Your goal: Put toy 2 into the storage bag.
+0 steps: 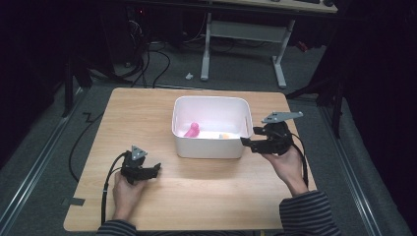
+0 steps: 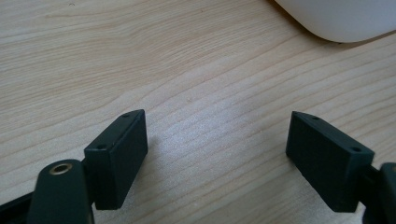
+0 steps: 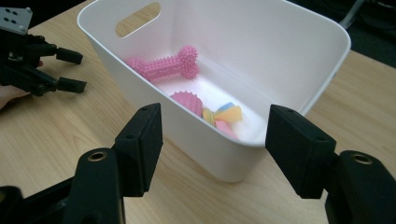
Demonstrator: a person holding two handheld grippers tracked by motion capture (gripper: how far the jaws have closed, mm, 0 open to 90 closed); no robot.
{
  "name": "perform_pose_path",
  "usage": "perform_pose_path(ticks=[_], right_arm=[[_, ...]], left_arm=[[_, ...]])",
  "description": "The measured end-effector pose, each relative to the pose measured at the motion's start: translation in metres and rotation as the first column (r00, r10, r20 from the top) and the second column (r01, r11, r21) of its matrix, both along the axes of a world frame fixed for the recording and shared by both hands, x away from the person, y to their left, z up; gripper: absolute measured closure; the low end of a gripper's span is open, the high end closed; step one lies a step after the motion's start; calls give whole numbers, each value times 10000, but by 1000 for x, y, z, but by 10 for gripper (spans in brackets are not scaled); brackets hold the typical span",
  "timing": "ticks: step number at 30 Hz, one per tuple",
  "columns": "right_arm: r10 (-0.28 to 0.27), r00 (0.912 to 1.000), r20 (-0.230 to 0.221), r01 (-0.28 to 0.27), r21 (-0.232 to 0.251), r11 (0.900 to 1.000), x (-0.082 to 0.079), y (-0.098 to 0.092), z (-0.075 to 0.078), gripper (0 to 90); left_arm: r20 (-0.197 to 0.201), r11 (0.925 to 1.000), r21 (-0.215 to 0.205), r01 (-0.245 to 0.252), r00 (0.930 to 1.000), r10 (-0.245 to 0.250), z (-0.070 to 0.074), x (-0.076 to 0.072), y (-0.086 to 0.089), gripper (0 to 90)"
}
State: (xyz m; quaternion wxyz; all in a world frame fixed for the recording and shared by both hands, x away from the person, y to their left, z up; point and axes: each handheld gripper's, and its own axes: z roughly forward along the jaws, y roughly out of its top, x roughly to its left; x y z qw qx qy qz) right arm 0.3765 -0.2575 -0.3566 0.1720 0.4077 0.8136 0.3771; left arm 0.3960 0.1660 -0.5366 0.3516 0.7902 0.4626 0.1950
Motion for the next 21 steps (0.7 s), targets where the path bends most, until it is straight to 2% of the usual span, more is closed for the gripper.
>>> perform_pose_path(ticks=[5, 7, 9, 11, 21], right_arm=[[-551, 9985, -70, 552, 239, 9982, -14, -23, -6, 379], [-752, 9972, 55, 749, 329, 9966, -19, -32, -10, 380], [-829, 9965, 65, 825, 454, 9956, -23, -38, -13, 379], [-940, 9954, 182, 935, 261, 9953, -26, -43, -18, 379], [-1598, 9871, -24, 1596, 763, 9842, -38, -68, -42, 379]], left_arm=[[-12, 10000, 9, 4, 10000, -4, 0, 0, 0, 209], [-7, 10000, 23, -1, 10000, 1, 0, 0, 0, 209], [-7, 10000, 52, 1, 10000, -1, 0, 0, 0, 209], [-8, 10000, 53, 0, 10000, 0, 0, 0, 0, 209], [-7, 10000, 53, -4, 10000, 4, 0, 0, 0, 209]])
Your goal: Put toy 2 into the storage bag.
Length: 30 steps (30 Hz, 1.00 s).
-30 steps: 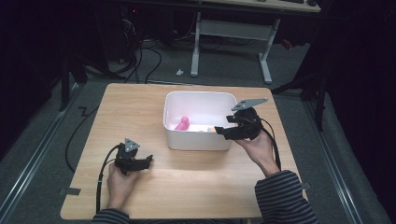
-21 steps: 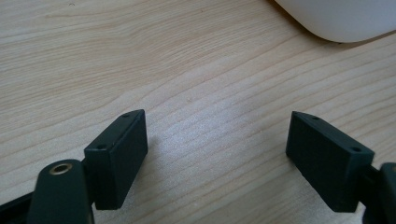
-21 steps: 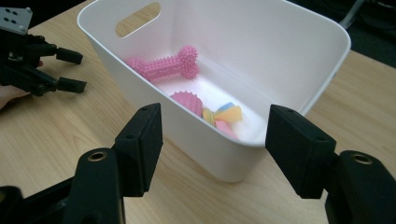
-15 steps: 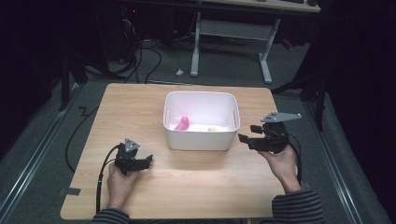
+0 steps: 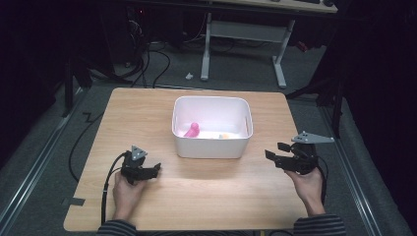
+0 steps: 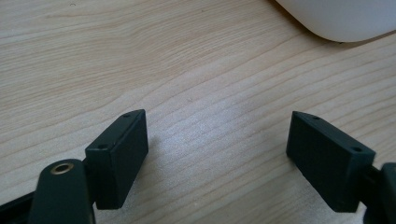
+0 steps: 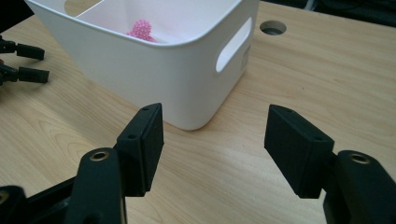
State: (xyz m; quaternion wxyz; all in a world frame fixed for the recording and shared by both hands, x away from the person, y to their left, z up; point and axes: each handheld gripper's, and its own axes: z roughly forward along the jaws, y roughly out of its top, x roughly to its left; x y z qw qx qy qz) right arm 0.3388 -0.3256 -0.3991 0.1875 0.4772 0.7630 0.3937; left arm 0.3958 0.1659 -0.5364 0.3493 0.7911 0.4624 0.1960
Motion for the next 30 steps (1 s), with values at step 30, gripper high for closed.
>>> perform_pose_path(ticks=[30], right_arm=[[-1985, 9773, -740, 1999, 115, 9797, 6, -23, -118, 372]], left_arm=[[44, 10000, -10, 2, 10000, -2, 0, 0, 0, 219]])
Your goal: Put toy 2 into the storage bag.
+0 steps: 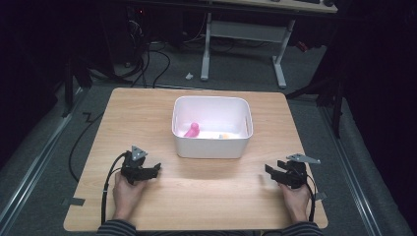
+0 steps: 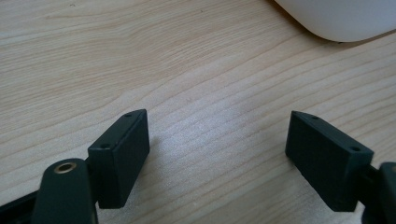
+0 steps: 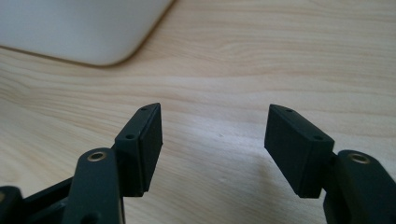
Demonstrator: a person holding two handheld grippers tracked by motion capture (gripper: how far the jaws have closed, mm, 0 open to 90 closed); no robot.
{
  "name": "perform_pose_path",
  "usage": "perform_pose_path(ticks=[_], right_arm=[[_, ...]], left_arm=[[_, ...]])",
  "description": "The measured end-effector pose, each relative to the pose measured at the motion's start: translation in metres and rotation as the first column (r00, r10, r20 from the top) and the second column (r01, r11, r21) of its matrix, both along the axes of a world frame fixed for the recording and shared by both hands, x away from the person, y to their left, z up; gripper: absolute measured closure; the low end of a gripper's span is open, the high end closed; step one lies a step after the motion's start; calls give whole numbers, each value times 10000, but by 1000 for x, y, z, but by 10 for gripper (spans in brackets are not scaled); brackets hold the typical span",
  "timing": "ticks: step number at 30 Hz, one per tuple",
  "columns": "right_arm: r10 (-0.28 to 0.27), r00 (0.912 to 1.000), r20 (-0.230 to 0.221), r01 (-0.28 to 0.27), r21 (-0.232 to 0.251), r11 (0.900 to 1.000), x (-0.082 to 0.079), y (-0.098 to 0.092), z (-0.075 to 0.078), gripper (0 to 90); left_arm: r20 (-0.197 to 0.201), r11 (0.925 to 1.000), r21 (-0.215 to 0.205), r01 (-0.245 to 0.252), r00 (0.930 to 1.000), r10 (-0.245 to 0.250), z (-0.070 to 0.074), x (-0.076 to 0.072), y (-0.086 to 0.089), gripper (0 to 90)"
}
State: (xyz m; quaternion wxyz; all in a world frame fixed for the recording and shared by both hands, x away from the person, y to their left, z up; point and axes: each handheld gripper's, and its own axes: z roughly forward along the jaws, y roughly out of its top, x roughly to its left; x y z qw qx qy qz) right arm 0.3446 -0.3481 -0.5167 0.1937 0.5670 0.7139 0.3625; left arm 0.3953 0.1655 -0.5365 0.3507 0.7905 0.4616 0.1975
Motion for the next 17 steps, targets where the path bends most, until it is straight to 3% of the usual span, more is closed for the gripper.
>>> perform_pose_path(ticks=[8, 12, 17], right_arm=[[-143, 9998, 120, 154, -948, 9954, 3, 7, -13, 367], [-289, 9994, 192, 316, -1598, 9866, 3, 13, -13, 341], [-233, 9996, 142, 252, -1545, 9877, 3, 12, -13, 310]], left_arm=[[-10, 10000, 1, 16, 10000, -16, 0, 0, 0, 219], [-25, 10000, -6, 28, 10000, -28, 0, 0, 0, 219], [-24, 10000, -9, 24, 10000, -24, 0, 0, 0, 220]])
